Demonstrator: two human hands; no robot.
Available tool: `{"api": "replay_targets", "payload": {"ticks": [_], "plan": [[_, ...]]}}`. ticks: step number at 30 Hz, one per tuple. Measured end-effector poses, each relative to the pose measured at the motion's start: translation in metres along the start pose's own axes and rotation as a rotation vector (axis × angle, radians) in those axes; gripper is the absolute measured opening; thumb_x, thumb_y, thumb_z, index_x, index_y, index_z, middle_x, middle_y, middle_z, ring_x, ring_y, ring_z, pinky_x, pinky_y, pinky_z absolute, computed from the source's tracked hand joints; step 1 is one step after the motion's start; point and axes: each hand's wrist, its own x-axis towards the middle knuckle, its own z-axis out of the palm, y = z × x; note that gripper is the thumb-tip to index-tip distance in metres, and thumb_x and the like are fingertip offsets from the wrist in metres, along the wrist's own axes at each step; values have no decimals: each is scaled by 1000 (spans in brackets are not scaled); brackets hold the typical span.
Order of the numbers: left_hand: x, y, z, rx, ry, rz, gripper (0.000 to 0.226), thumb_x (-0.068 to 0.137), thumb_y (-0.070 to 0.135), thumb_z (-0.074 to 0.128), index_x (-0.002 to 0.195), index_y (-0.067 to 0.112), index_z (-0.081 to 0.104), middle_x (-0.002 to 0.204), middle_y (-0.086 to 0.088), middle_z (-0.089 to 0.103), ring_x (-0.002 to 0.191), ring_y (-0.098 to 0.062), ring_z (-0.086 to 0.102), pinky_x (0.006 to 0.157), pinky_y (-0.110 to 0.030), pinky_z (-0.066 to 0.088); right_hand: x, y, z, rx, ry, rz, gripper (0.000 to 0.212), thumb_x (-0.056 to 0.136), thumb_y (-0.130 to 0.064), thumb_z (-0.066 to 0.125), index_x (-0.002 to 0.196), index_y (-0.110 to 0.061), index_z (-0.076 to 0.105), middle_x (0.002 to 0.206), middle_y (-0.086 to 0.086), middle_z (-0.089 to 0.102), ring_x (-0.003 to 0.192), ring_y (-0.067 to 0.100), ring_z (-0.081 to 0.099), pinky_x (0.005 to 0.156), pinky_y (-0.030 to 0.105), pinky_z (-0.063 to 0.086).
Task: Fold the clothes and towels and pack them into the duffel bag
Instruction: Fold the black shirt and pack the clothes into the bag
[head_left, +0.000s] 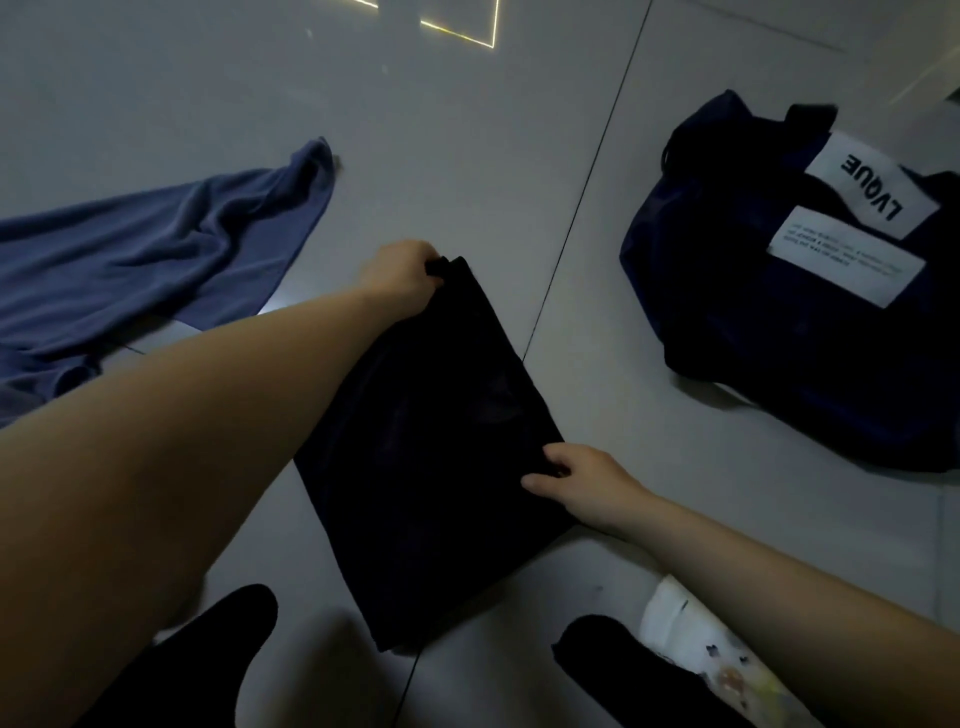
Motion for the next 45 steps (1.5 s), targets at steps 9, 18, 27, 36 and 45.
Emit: {"api": "replay_targets", "payload": {"ticks": [9,18,27,36,45], "plan": [[-21,3,-11,-216,327,81,26,91,19,57,116,10,62,113,-17,59,106,-33,54,86,-35,40,-14,1,0,331,-29,-20,21,93,-26,60,111,-16,62,112,0,67,103,16,63,94,35,49],[-18,54,14,-1,216,-108,63,95,24,48,149,29,17,147,-7,27,131,-31,29,102,-45,28,-20,8,-26,-285,312,115,43,92,-46,55,122,-18,42,118,3,55,102,25,58,78,36,48],[-83,-31,57,283,99,140,59,97,52,35,150,36,17,160,-3,11,147,-25,6,116,-54,5,-22,16,-7,-432,243,-128,66,91,-25,59,147,-26,24,132,7,37,110,26,49,90,34,46],[-72,-69,9,93,242,-364,43,94,43,52,131,21,51,137,-11,43,130,-32,32,103,-47,29,21,-42,-61,-246,319,-22,62,89,-36,63,142,-19,36,120,3,49,110,23,53,83,26,37],[-64,-114,1,-159,218,-268,21,85,29,70,100,14,70,106,-13,63,96,-30,60,81,-37,46,125,-118,-89,118,414,144,57,86,-30,70,134,-12,46,133,9,53,117,28,53,100,36,44]]}}
